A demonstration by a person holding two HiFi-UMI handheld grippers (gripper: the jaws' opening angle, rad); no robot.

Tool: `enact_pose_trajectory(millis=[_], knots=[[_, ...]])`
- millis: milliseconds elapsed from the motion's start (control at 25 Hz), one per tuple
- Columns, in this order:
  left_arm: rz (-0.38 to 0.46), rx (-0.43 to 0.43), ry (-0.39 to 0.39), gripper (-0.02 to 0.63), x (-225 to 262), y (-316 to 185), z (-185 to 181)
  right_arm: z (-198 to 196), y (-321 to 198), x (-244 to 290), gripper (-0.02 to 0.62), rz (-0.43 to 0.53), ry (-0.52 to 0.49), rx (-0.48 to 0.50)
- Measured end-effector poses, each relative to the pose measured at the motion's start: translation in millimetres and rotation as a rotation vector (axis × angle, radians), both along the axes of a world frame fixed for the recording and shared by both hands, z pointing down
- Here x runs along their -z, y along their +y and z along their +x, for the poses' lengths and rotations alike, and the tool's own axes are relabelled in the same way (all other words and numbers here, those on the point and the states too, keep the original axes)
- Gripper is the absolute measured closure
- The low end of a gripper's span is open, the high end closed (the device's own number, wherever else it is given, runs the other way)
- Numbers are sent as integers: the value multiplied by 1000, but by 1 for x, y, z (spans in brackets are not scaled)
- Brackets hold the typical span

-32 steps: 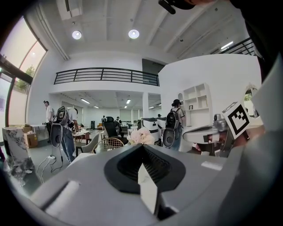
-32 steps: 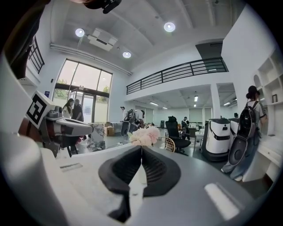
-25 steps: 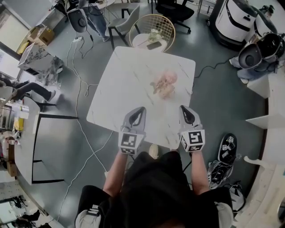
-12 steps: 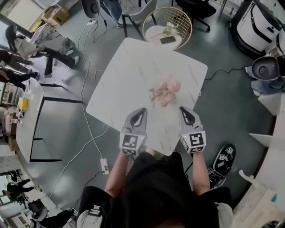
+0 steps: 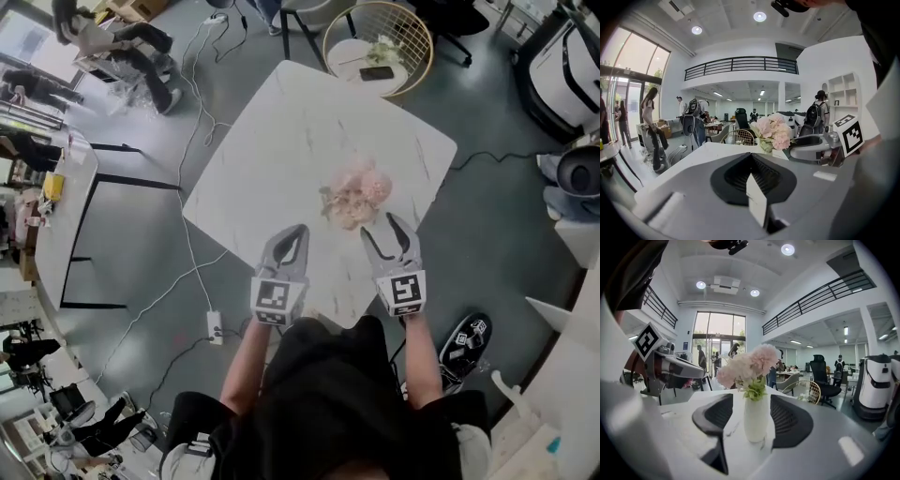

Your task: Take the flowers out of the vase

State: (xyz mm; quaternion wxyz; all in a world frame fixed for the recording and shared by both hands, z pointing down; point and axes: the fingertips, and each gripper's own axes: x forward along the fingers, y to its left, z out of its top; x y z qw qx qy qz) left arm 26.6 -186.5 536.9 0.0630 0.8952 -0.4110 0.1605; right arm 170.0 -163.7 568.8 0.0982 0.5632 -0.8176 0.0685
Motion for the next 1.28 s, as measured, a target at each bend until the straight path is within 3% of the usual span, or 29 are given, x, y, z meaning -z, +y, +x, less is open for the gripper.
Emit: enact_pose_trajectory(millis=[400,1280], knots=[[-17,64,-4,598,-8,-9,-6,-5,-31,-5,232,27,-5,45],[-51,187,-3,598,-19,-33,-23,-25,-74,-8,229,40,-13,177]])
